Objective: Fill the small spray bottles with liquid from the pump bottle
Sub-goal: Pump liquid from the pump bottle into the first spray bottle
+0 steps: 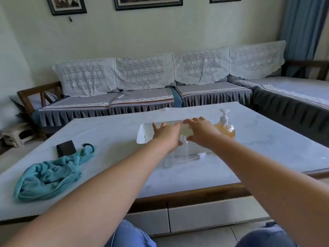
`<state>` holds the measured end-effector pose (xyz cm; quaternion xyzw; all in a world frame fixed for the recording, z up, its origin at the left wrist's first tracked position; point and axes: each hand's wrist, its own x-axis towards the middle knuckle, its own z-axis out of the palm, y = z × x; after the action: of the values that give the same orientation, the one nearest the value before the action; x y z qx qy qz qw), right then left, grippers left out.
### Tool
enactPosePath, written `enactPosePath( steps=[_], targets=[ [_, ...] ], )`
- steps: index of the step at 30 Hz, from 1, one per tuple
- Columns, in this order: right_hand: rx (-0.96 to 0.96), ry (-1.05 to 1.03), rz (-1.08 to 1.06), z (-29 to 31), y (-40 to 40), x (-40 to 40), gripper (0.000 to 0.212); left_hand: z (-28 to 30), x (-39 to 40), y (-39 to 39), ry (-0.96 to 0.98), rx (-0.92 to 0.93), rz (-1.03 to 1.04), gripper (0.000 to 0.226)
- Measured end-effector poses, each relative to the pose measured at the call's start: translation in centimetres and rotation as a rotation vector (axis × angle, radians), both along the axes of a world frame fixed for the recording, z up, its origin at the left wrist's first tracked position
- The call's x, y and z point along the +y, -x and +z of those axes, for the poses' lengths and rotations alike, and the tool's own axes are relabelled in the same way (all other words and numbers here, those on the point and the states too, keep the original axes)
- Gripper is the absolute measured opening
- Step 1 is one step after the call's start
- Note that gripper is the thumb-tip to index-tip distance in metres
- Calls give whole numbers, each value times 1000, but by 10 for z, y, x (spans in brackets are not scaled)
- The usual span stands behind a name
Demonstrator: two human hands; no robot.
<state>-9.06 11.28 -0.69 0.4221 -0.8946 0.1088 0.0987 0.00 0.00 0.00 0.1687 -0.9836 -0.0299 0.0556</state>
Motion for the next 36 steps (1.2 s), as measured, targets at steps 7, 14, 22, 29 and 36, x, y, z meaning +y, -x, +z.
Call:
enactPosePath(
  steps=[7, 14, 22, 29, 36],
  targets=[
    [-23, -154, -70, -42, 31, -27, 90, -33, -19, 41, 68, -174, 116, 71],
    [-143, -84, -49, -57, 50, -48, 70, -55, -33, 65, 101, -62, 67, 44],
    [-189, -69, -64, -53, 60, -55, 67, -55, -48, 72, 116, 2, -41, 42],
    [-258, 45, -48, -54, 56, -48, 66, -53, -47, 62, 224, 6, -32, 51],
    [-307, 271, -34, -29, 54, -30, 51, -26, -33, 67, 101, 136, -28, 68]
  ],
)
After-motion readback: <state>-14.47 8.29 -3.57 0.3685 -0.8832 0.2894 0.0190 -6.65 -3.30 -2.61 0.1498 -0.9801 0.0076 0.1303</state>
